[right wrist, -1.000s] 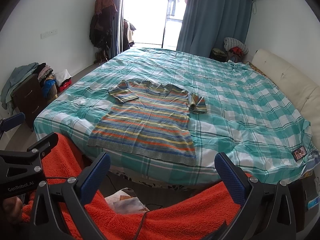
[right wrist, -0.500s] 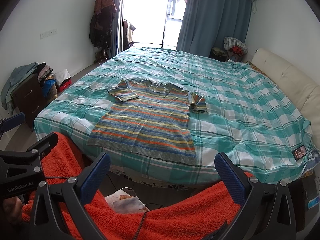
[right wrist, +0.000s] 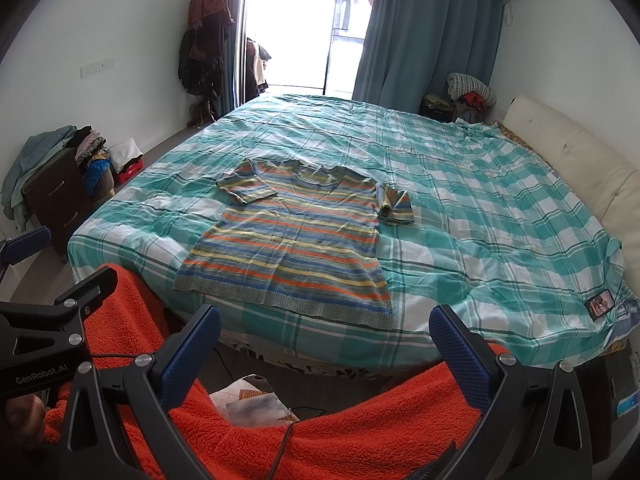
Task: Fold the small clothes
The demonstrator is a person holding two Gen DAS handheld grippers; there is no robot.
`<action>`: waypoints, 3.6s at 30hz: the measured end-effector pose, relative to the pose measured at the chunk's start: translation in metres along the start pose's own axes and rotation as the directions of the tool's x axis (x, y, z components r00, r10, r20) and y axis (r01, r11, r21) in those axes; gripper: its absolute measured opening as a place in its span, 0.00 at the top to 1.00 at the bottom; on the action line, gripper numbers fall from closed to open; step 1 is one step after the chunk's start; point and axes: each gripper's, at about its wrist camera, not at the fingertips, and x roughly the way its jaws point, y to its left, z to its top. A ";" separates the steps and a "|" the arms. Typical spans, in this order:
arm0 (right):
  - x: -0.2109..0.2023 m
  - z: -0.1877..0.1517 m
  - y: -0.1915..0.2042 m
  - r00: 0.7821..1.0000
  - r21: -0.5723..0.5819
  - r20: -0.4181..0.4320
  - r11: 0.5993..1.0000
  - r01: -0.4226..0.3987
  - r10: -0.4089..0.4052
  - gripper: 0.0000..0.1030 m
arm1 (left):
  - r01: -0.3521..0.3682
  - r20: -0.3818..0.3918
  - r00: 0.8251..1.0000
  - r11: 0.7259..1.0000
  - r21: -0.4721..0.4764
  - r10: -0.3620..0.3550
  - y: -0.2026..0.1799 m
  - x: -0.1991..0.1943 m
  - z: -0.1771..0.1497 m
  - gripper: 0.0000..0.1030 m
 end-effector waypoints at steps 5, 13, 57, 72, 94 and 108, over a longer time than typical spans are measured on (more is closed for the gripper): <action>0.001 -0.001 0.000 1.000 0.005 0.002 1.000 -0.003 0.003 0.00 | -0.002 -0.007 1.000 1.000 0.000 0.002 -0.005 0.001 -0.007 0.01; 0.002 0.005 -0.022 0.994 0.057 0.097 0.996 -0.063 0.057 0.00 | 0.080 -0.024 0.996 0.995 -0.056 -0.081 0.034 0.032 0.015 0.01; 0.326 0.081 -0.155 0.893 0.191 -0.317 0.944 -0.269 0.318 0.54 | 0.110 -0.184 0.978 0.991 0.082 -0.093 0.016 0.282 0.111 0.22; 0.517 0.066 -0.097 0.834 0.263 -0.265 0.869 -0.420 0.484 0.87 | 0.048 -0.261 0.963 0.993 -0.106 -0.074 0.026 0.440 0.052 0.01; 0.516 0.014 -0.260 0.966 0.274 -0.163 0.950 -0.152 0.202 0.00 | 0.009 -0.248 0.969 0.998 -0.064 -0.024 0.018 0.443 0.051 0.00; 0.520 0.019 -0.250 0.971 0.207 -0.197 0.974 -0.096 0.138 0.00 | -0.020 -0.242 0.970 0.998 -0.053 0.006 0.016 0.442 0.049 0.00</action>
